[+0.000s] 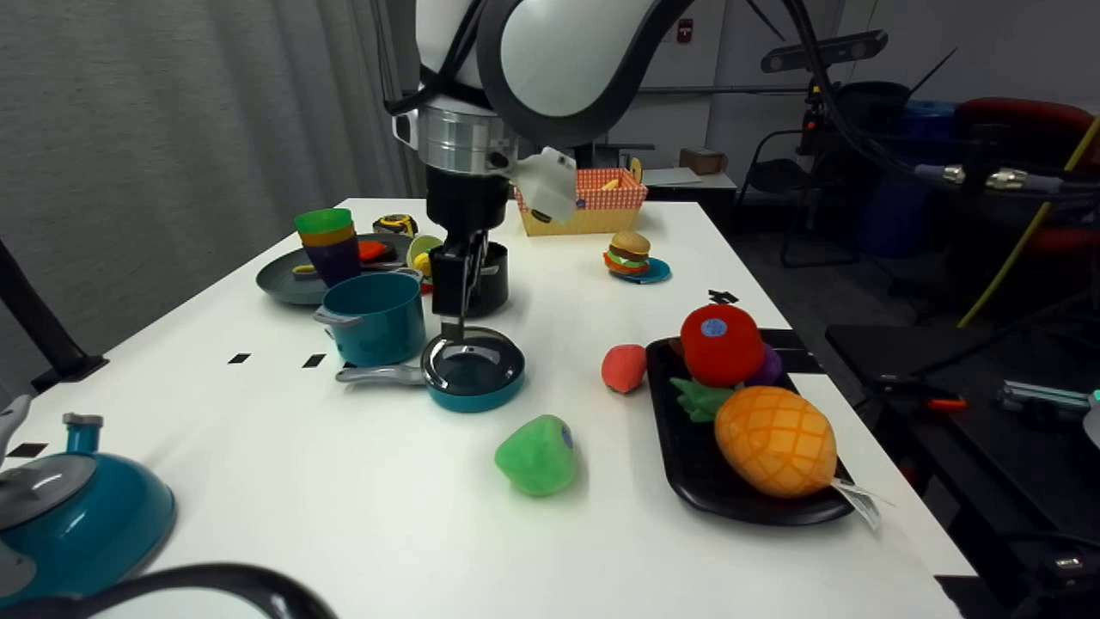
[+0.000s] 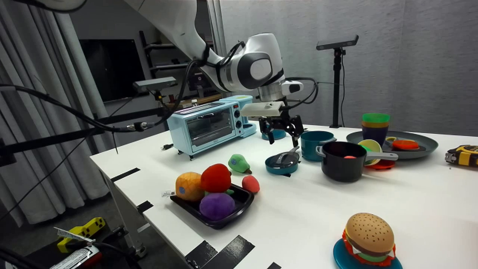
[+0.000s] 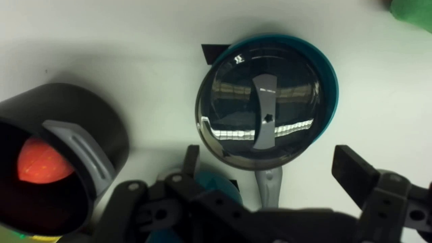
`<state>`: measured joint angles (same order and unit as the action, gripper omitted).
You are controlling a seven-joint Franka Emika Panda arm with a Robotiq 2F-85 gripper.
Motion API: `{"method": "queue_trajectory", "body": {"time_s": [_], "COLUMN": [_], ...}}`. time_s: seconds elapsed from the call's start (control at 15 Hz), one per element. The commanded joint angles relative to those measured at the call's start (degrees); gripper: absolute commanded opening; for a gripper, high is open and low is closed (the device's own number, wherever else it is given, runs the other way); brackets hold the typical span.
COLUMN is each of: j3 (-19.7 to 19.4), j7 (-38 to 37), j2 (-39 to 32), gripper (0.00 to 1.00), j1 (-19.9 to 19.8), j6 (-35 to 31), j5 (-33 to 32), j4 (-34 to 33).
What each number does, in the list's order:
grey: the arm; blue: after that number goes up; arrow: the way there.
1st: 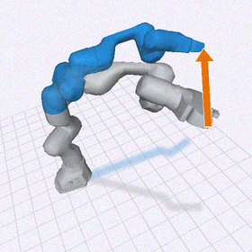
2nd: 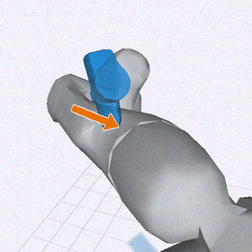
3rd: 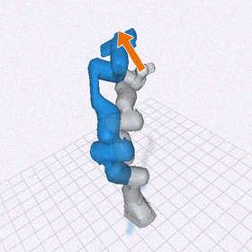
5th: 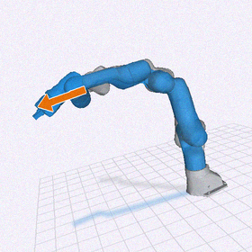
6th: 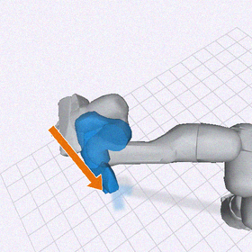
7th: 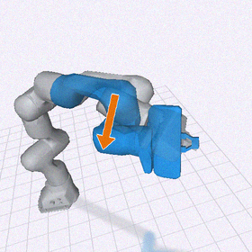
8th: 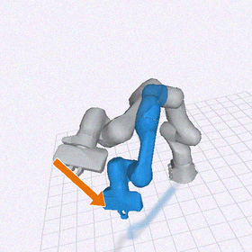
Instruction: Pick the lid on the black pot and put it on the blue pan
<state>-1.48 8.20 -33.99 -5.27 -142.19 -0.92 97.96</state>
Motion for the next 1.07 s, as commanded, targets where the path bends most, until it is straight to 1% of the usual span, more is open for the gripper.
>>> {"method": "queue_trajectory", "body": {"time_s": [0.0,0.2,0.67,1.0], "j3": [0.15,0.14,-0.12,-1.18], "j7": [1.36,1.74,3.28,7.21], "j2": [4.14,7.49,18.19,26.32], "gripper": [1.00,1.00,1.00,1.00], "j1": [-0.79,-1.20,-2.36,-3.78], "j6": [-1.30,-1.27,-1.38,-0.93], "j5": [-0.23,0.06,0.99,2.29], "j4": [2.78,5.05,13.72,18.91]}}
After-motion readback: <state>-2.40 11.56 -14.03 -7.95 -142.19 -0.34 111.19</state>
